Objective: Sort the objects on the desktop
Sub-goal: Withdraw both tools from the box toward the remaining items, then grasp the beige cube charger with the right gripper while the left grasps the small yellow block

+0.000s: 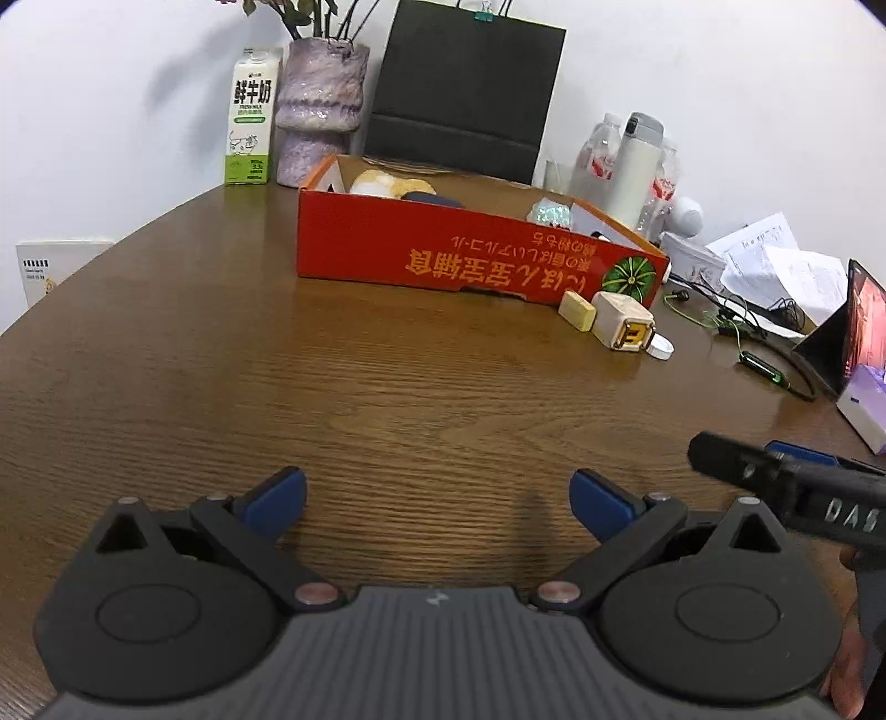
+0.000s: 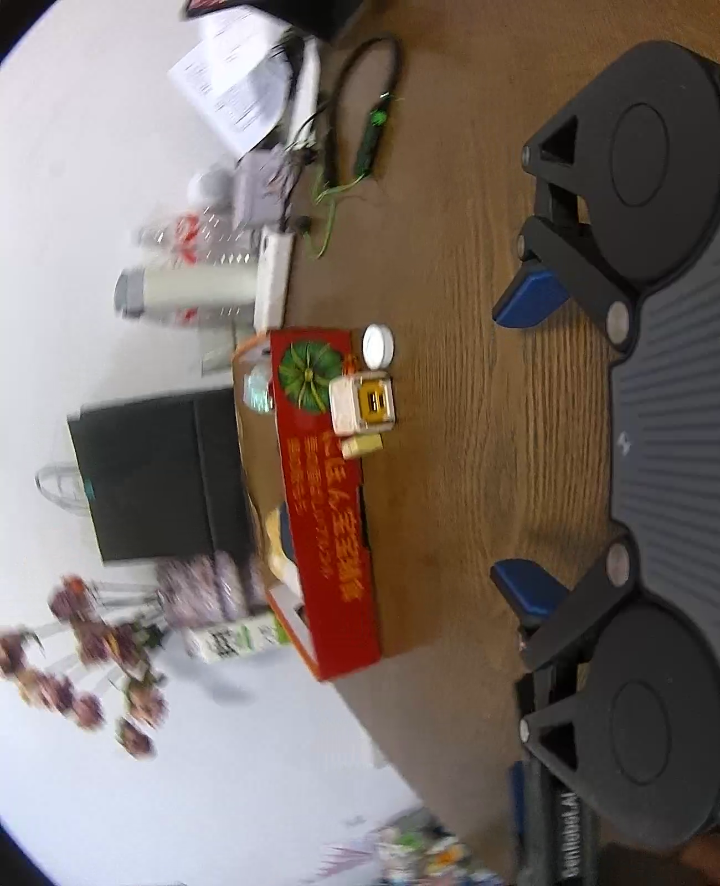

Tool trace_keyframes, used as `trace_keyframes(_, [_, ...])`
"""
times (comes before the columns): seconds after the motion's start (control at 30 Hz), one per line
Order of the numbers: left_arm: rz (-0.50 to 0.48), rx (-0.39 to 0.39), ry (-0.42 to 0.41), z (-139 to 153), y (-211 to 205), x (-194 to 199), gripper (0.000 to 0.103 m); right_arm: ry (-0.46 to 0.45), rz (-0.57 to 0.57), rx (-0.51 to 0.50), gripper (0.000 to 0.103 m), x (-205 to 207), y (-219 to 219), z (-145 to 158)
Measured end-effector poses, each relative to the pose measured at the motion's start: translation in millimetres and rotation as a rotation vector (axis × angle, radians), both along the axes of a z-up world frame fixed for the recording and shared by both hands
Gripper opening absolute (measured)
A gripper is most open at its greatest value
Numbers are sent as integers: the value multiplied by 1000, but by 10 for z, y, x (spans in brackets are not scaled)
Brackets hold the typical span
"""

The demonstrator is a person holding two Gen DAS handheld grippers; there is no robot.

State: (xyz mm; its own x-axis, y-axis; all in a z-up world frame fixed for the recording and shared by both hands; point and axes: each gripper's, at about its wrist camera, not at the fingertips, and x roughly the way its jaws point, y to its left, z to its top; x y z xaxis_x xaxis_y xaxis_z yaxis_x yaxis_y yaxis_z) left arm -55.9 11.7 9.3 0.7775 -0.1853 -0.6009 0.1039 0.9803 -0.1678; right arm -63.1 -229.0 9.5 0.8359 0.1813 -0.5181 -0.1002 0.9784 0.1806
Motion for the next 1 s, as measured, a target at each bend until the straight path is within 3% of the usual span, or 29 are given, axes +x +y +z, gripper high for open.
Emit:
trace_keyframes(0.5, [-32, 25, 7, 1, -61, 28, 103, 27, 3, 40, 90, 61, -37, -9])
trace_keyframes(0.6, [-63, 7, 13, 9, -56, 122, 103, 62, 20, 42, 85, 186, -82, 38])
trace_keyframes(0.67, [-70, 24, 1, 33, -90, 215, 103, 53, 23, -23, 72, 311, -92, 95])
trace_keyframes(0.77, [-99, 26, -50, 118, -187, 384, 103, 47, 19, -140, 72, 589, -103, 162])
trace_keyframes(1.0, [-202, 14, -71, 259, -607, 990, 101, 46, 31, -228, 63, 1202, -127, 142])
